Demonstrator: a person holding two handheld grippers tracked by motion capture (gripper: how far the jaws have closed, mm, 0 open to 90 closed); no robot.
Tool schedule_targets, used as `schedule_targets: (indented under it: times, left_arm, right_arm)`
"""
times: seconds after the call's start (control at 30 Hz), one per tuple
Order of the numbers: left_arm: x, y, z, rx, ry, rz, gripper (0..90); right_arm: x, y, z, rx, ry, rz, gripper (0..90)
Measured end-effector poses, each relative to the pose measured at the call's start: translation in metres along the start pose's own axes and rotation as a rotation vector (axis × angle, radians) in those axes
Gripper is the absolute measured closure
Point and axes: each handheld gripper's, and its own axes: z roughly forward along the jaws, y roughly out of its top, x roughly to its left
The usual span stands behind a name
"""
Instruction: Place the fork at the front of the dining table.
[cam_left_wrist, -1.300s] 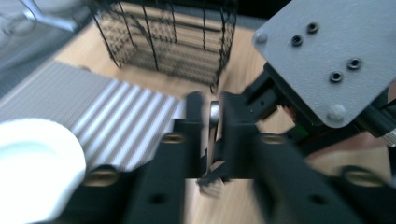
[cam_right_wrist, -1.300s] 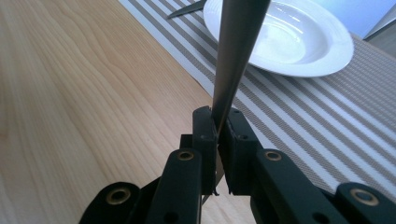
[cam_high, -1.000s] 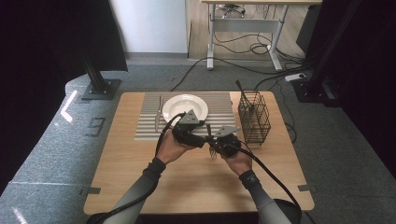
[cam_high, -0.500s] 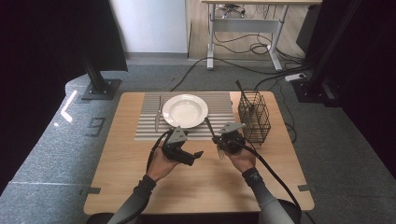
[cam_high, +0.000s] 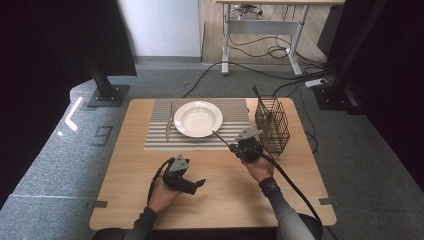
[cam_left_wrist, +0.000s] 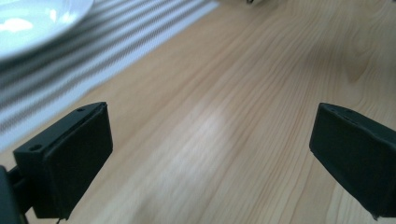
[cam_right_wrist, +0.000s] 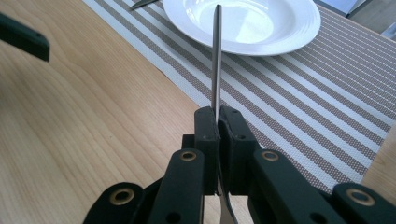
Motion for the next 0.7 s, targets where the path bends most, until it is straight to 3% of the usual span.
schedule_targets:
  times: [0.17,0.53,0.7]
  left_arm:
    - [0.001,-0.010,0.000,0.045,0.017,-0.001,0.0]
    - [-0.003,-0.022,0.006,0.188,0.087,0.045,0.0]
    - [-0.001,-0.024,0.006,0.223,0.071,0.003,0.0]
  right_arm:
    - [-0.007,0.001,0.001,-0.004,-0.035,0.025,85.3]
    - [-0.027,0.009,0.018,0.045,-0.173,0.062,85.3]
    - [-0.036,0.018,0.030,0.058,-0.222,0.083,85.2]
